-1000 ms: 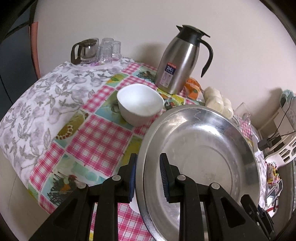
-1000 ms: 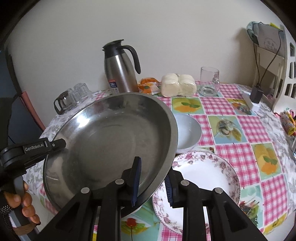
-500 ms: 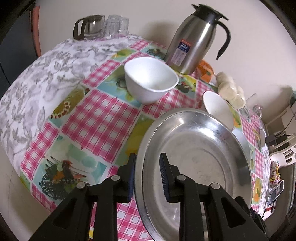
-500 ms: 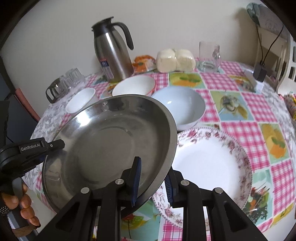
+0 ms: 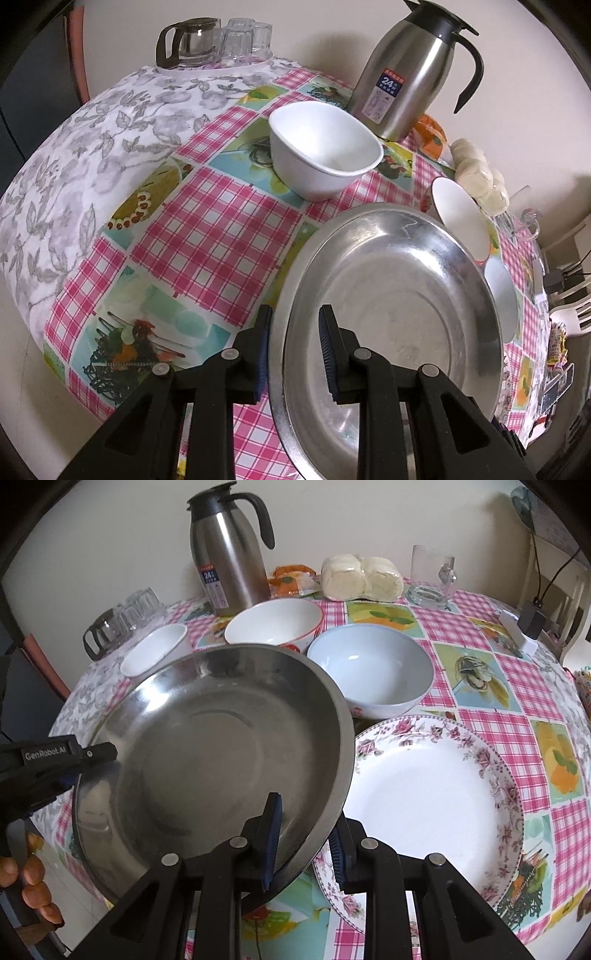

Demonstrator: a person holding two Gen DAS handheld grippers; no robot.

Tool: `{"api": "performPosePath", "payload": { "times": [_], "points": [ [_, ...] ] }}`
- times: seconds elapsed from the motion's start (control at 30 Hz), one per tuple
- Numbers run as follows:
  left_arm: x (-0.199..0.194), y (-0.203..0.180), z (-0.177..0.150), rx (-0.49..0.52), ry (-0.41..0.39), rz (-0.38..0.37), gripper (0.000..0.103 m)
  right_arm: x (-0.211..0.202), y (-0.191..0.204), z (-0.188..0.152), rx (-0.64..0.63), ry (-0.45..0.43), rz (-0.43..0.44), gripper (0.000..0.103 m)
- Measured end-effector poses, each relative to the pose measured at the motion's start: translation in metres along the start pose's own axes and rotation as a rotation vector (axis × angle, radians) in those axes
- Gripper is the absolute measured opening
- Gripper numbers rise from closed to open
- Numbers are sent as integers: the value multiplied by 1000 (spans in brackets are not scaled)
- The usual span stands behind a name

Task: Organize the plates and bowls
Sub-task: 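Carry the steel basin with the left tool over the white square plate, then lower the steel basin onto the square plate and open the left tool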

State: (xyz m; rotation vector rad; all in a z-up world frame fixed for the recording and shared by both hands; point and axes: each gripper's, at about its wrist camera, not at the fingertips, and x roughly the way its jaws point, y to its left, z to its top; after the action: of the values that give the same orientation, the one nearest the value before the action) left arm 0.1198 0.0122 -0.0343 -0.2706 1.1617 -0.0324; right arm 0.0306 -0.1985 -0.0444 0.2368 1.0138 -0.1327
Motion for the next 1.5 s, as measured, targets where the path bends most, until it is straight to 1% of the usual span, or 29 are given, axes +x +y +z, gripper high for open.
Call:
{"api": "performPosePath", "payload": {
  "times": [0.43, 0.57, 0.93, 1.23, 1.5],
  "points": [
    [8, 5, -7, 3, 30, 51, 27, 14, 8, -10, -22, 66, -39, 27],
    [7, 3, -6, 7, 20, 60, 27, 15, 11, -11, -30, 68, -44, 27],
    [13, -2, -2, 33, 26, 58, 28, 20, 8, -5, -21, 50, -50, 27],
    [22, -10, -4, 60, 60, 36, 28, 21, 1, -1, 4, 46, -74, 27],
    [23, -8, -4, 54, 67, 33, 28, 20, 0, -2, 7, 51, -67, 27]
  ]
}}
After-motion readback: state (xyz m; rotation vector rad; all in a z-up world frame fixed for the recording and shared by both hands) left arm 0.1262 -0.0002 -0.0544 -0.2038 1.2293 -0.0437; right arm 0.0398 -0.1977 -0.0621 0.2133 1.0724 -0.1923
